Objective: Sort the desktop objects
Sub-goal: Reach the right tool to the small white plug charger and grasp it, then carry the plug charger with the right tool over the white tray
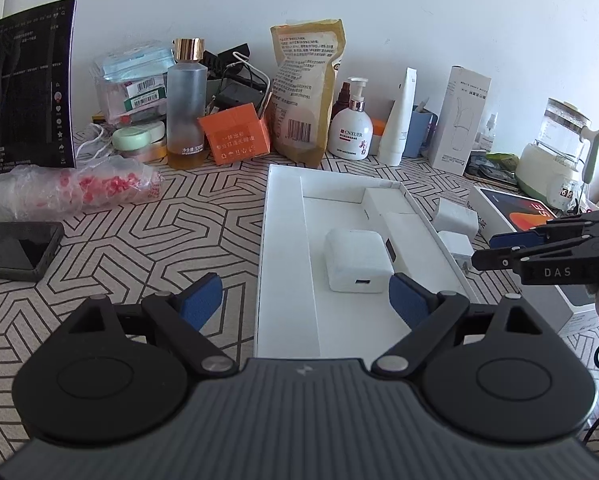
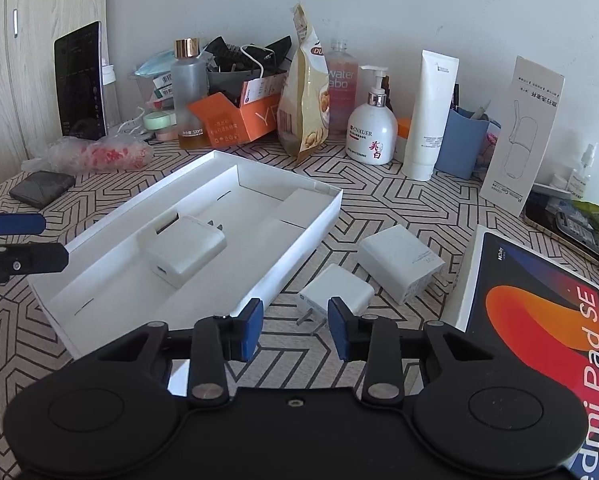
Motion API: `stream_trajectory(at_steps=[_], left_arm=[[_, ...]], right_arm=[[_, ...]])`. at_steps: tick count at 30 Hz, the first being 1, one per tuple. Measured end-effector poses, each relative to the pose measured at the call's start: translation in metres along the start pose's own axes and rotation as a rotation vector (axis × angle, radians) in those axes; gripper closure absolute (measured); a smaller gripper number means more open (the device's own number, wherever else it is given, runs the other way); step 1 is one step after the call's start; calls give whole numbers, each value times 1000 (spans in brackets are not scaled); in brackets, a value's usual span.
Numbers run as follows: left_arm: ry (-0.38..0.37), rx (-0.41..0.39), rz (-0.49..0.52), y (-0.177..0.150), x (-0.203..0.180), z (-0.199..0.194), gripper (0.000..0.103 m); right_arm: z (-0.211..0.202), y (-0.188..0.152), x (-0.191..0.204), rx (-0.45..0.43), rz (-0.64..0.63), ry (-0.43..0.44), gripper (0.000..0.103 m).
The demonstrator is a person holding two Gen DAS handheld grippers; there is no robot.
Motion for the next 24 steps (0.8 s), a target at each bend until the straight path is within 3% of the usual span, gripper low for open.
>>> stream_trajectory(at_steps=[9,12,14,20,24], left_arm=[[-57,18,14,3,-7,9,12],[-57,22,9,2,-4,10,12],[-57,21,4,3,-2,10,12],[-60,18,13,10,-2,12,12],[-73,19,31,12,-7,15,12]], right_arm=[[34,20,-4,150,-84,-50,59],[37,23,-10,172,-79,-73,59],[39,25,-14,178,-67,-65,50],[59,28,-18,216,-37,-33,38],[61,30,-17,209,-44,-22,39]])
Point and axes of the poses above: each gripper's, at about its wrist camera, not at the fingertips, and z roughly the way its jaws point, x to its left, y to its top, the point moved 6 cm from there along z, roughly the way its jaws point, and after that the axes turned 15 degrees about x, right-handed, at the moved point
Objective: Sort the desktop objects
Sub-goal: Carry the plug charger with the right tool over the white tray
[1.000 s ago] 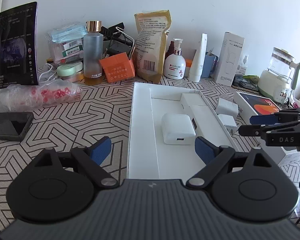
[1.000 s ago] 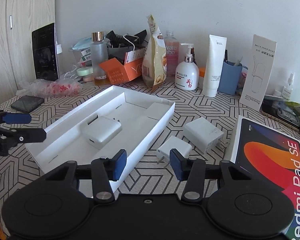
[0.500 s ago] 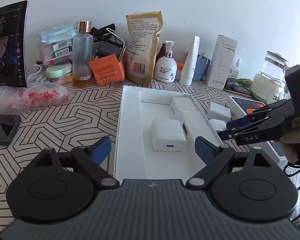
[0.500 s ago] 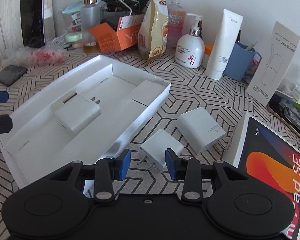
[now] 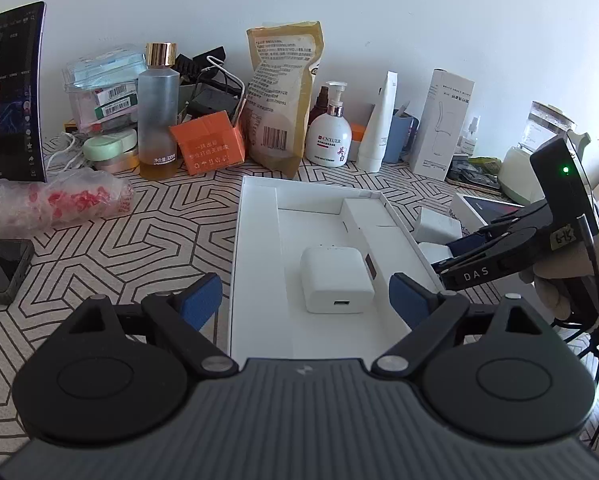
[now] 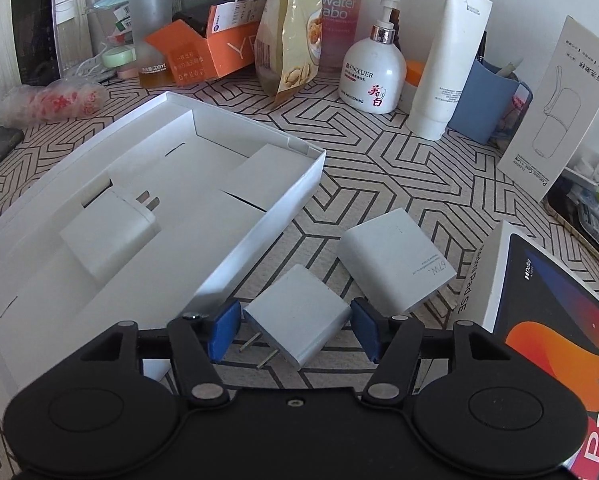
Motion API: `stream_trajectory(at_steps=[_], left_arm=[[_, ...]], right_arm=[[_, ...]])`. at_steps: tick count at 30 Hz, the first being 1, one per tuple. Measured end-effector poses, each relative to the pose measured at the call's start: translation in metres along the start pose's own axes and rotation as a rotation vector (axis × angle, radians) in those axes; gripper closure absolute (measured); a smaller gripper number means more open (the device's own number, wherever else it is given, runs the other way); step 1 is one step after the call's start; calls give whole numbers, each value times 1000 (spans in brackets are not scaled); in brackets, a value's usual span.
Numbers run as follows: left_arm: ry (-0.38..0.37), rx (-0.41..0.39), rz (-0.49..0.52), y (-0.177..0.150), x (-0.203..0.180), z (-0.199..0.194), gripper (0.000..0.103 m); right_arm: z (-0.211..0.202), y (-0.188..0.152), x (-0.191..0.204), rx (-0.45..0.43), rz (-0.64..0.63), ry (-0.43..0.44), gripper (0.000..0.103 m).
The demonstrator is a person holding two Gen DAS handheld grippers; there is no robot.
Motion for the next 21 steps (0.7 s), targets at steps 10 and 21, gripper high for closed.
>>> stream_trajectory(at_steps=[10,21], left_arm=[[8,-15,-13,0,1,-1,12],[-18,-4,-89,3,19,-1,12]], right_arm=[[-20,-6,1,-61,19,19,40],[-65,-8,26,-153,-14,102,40]])
Point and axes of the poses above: each gripper's, at about its wrist camera, not at the fingertips, and z roughly the way its jaws point, x to its left, y to its top, the point moved 6 cm from there along z, roughly the way its jaws point, and after that the axes turned 15 degrees about x, right-handed, at the moved point
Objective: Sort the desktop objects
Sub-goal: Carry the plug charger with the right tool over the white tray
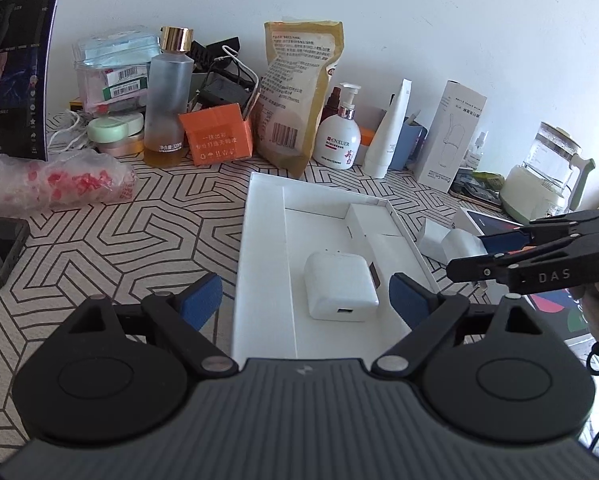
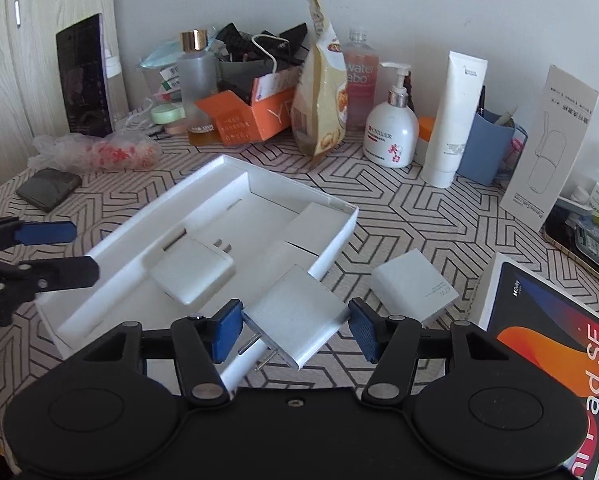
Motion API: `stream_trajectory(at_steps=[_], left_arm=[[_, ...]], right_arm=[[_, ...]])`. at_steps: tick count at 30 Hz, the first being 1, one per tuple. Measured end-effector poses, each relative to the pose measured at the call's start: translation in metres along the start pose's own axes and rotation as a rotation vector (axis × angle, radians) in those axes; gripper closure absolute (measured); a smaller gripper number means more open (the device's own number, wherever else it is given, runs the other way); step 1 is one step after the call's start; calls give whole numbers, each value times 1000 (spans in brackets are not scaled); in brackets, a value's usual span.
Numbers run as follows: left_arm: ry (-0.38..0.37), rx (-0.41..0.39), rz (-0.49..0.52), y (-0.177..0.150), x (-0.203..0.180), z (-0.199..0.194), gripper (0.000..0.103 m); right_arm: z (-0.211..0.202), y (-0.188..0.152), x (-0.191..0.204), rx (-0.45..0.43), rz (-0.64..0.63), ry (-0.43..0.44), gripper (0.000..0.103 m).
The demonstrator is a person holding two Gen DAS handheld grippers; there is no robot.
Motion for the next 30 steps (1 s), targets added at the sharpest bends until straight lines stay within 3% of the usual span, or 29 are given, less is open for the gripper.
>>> stream_trajectory(at_steps=[4,7,13,24,30], left_arm=[[26,-6,-6,-2,9,-7,12],[52,-27,37,-3,9,-15,12],[42,-30,17,-4,21,-20,12],[18,-40,24,1,30,-18,12],[20,-18,15,2,34,-11,12]], right_arm=[[-1,6,25,-6,-51,56,40],[6,11,44,4,-98,49,40],[19,22,76,25,-177,99,40],[54,14,100,142,-207,147,39],[68,21,92,166,-193,112,39]])
Point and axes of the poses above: each gripper's, at about its wrist camera, not at the fingertips, and z roughly the way its jaws point, x to its left, y to its top, the point moved 6 cm from there along z, roughly the way its jaws point, and after that the axes turned 15 degrees about x, right-handed, at the moved point
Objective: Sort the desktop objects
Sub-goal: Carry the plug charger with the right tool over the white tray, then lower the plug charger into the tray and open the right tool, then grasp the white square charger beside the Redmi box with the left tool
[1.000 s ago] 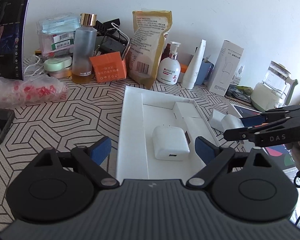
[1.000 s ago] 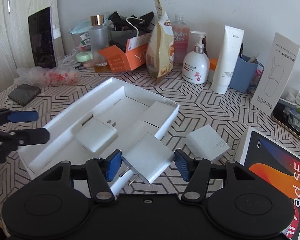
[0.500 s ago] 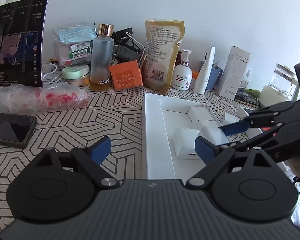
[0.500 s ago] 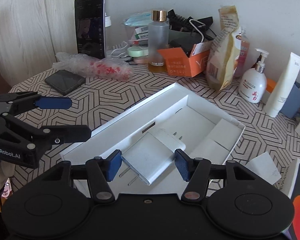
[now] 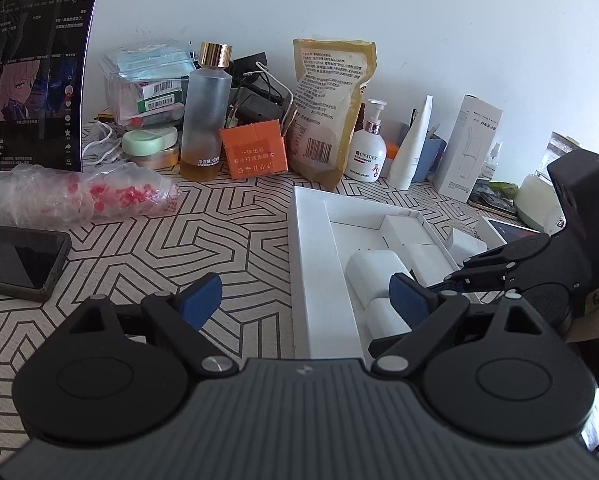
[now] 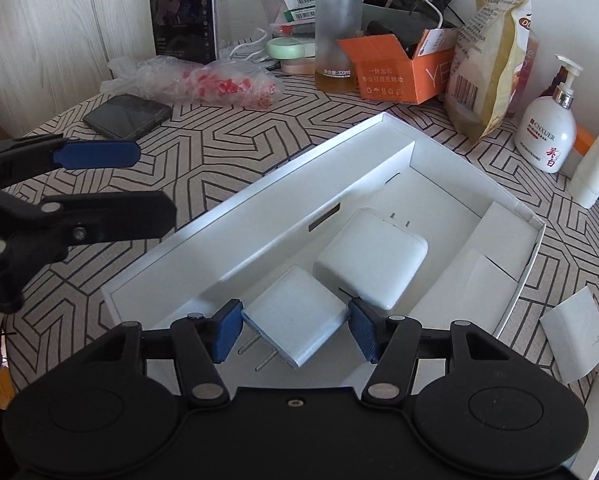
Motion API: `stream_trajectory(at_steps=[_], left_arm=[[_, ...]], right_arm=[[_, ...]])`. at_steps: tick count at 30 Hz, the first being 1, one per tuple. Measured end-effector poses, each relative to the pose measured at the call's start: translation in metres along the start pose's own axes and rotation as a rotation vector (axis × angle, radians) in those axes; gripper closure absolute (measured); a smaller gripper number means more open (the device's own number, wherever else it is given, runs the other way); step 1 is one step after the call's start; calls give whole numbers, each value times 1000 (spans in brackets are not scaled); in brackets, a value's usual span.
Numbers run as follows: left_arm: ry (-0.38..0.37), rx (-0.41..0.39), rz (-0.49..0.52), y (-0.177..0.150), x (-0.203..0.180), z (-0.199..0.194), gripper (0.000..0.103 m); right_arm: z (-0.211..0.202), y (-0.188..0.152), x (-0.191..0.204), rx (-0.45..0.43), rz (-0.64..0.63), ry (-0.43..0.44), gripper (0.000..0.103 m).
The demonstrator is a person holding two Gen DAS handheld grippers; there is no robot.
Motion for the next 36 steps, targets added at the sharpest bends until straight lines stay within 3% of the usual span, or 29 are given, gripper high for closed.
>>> stream_trajectory(at_steps=[4,7,12,20,27,36], left_arm=[[0,23,4,7,-1,6,12],[-3,36,21,13,-8,12,12],[-6,62,72,21,-28,20,12],[-3,82,163,29,-78,32,12],[-6,116,234,37,-123,53,12],[-15,168,288,48,-173,84,12]], right_arm=[[-2,1,-7,-16,27,-2,39],[-16,-3,-10,-57,53,12,32],[-34,-21,-35,-100,124,-36,30],[-50,-49,-80,-125,206,-82,30],[-64,-72,-92,-157,158,-86,30],[-83,-128,-148,-197,319,-119,30]])
Point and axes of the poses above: each gripper's, at about its wrist camera, not at the fingertips, and z roughly the way its jaws point, x to its left, y to its top, the point moved 6 cm from there along z, roughly the way its jaws point, and after that the axes turned 15 degrees about x, right-handed, at the moved point
